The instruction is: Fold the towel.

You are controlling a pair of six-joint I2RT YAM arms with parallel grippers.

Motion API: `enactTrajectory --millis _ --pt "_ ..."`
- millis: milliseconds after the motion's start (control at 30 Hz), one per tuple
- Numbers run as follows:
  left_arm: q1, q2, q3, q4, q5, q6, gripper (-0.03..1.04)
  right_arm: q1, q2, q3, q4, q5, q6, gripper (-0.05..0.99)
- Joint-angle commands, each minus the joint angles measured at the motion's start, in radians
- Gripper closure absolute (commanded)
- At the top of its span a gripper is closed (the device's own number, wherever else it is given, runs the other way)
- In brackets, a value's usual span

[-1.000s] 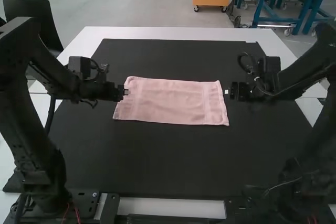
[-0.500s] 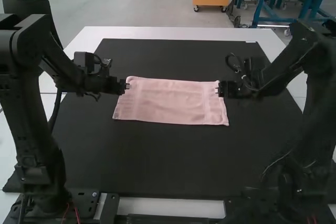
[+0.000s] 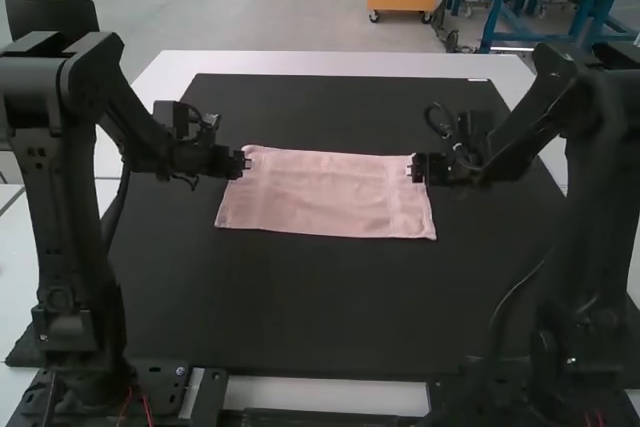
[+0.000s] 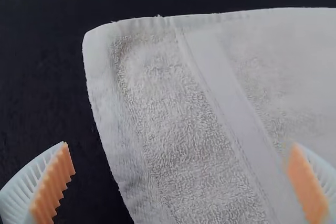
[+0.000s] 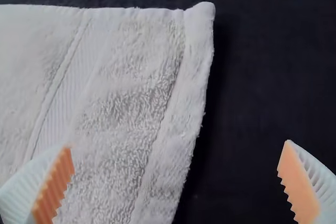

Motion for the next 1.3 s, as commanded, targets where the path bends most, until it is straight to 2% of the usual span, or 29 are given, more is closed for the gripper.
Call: enactTrajectory --millis 0,233,633,1267 --pt "0.005 0.019 0.046 0.012 -0.003 0.02 0.06 -0.001 0.024 0.038 0.015 -0.006 -0.008 0.03" --pt "0.007 0.069 0.095 0.023 -0.02 0.027 0.06 -0.001 0.074 0.09 0.018 -0.007 -0.006 0.03" --pt "0.004 0.134 0.16 0.023 -0.02 0.03 0.06 -0.001 0.148 0.173 0.015 -0.007 0.001 0.03" --pt "0.001 0.168 0.164 0.021 -0.031 0.029 0.06 0.005 0.192 0.176 -0.037 -0.001 -0.014 0.03"
